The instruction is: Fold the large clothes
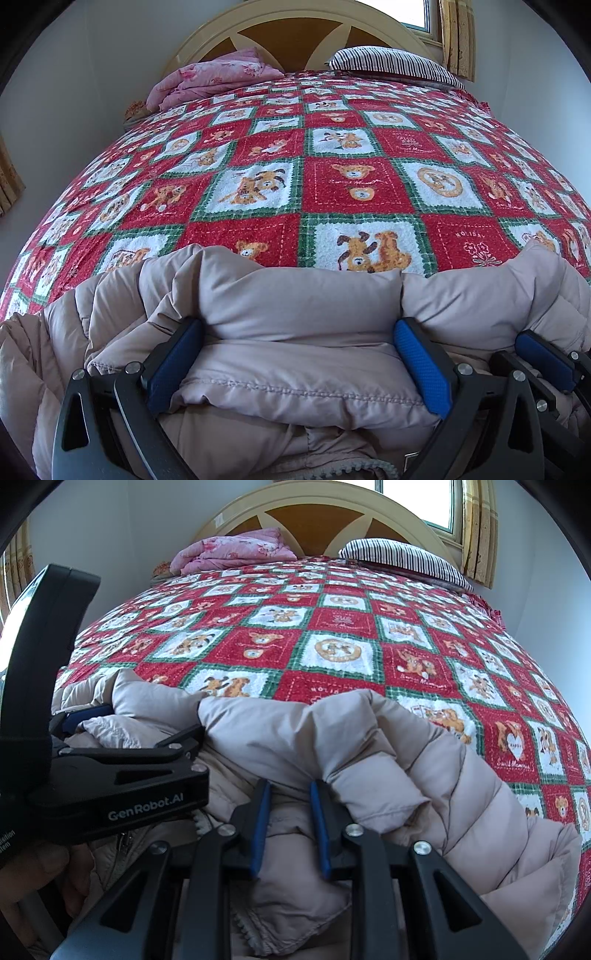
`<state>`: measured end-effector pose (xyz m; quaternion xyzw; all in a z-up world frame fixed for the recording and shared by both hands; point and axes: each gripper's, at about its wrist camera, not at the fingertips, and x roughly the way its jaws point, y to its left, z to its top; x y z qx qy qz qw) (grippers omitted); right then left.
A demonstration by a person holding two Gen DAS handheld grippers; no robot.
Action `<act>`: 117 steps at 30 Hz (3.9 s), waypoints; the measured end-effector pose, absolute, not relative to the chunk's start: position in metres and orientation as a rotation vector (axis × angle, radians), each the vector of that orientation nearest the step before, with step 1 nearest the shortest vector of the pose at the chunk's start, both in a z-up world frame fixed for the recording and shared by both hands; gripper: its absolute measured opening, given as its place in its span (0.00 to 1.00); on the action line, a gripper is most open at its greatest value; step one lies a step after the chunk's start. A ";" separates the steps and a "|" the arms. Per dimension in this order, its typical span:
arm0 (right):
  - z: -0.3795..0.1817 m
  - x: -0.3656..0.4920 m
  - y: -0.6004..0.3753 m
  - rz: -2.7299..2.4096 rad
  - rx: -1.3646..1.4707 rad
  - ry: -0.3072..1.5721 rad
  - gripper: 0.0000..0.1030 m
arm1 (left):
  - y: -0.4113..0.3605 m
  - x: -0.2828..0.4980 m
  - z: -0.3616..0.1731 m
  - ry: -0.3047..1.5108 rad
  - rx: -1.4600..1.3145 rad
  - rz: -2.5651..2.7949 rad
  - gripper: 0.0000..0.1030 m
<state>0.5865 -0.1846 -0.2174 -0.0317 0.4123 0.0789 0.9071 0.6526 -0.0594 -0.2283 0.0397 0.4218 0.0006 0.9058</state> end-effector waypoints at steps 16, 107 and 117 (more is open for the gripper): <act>-0.215 0.589 -0.172 0.132 -0.172 0.858 0.25 | -0.035 0.623 -0.174 0.806 0.022 -0.012 0.99; -0.013 0.132 -0.372 0.440 0.730 0.437 0.11 | 0.176 0.211 -0.055 0.749 -0.393 -0.649 0.20; -0.050 0.262 -0.377 0.342 0.788 0.578 0.11 | 0.241 0.213 -0.026 0.780 -0.529 -0.679 0.52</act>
